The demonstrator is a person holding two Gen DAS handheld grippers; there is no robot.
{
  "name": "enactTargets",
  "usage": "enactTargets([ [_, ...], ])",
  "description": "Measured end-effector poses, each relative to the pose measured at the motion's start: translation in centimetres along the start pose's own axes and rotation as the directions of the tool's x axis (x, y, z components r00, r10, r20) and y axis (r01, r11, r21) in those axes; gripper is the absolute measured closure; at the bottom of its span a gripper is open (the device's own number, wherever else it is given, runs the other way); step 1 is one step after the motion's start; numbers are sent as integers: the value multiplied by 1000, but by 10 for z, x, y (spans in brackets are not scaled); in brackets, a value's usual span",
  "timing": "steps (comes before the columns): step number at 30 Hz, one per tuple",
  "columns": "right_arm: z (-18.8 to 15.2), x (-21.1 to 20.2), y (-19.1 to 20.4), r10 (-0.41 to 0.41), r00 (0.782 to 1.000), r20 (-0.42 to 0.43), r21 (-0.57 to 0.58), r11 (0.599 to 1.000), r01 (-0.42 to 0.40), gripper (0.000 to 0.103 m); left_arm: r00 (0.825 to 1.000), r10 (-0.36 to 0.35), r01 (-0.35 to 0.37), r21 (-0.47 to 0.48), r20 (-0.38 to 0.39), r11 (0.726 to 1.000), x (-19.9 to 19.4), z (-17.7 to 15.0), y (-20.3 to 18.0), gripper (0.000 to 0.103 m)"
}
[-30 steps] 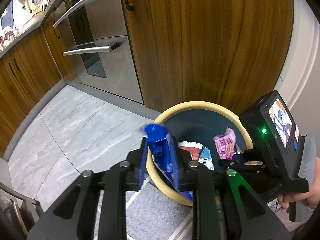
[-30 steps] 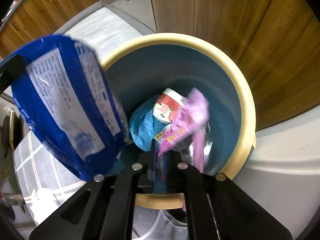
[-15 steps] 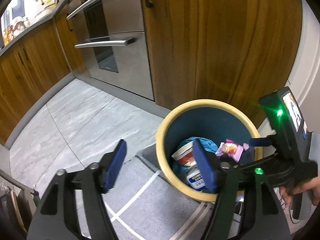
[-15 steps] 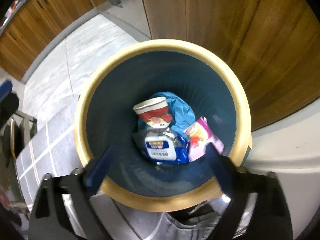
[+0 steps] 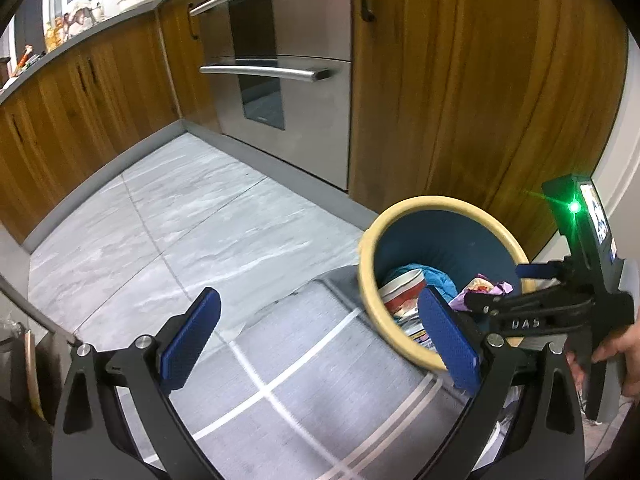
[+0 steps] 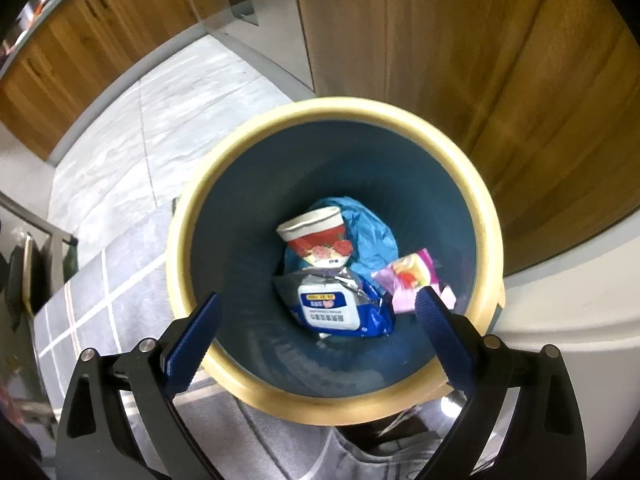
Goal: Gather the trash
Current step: 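Move both tools back over the tissue and foil pack on the mat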
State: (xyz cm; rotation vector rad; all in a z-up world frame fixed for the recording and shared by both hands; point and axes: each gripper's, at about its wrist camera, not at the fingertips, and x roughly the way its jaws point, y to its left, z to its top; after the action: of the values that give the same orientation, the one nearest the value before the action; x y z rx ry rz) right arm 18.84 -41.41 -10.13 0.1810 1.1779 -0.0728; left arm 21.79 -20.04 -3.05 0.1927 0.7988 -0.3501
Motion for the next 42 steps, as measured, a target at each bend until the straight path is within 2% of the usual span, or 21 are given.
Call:
enactTargets([
  [7,-8,-29,22,-39,996,76,-72,996,45,6,999,44,-44,4,12,999,-43,-12,15,6],
  [12,-15,-61,38,-55,985,163,-115,991,75,6,998,58,-57,-10,30,998,-81,-23,26,6],
  [19,-36,-112,61,-56,945,322,-131,986,103,5,995,88,-86,-29,46,996,-124,-43,37,6],
  [22,-49,-128,70,-27,932,361,-139,987,82,5,995,94,-92,-52,44,994,-138,-54,44,6],
  [25,-59,-140,77,-9,925,380,-137,988,66,5,994,101,-99,-62,40,993,-150,-66,50,6],
  [30,-75,-154,89,-39,911,411,-141,984,106,5,994,111,-108,-91,24,990,-166,-90,58,6],
  [37,-91,-155,101,40,919,392,-196,980,41,5,990,136,-139,-133,-32,981,-174,-128,71,6],
  [40,-101,-158,106,89,901,425,-223,975,9,5,990,136,-142,-166,-46,976,-175,-140,76,6],
  [42,-107,-159,113,84,895,438,-248,968,31,5,988,141,-149,-175,-56,973,-174,-149,77,6],
])
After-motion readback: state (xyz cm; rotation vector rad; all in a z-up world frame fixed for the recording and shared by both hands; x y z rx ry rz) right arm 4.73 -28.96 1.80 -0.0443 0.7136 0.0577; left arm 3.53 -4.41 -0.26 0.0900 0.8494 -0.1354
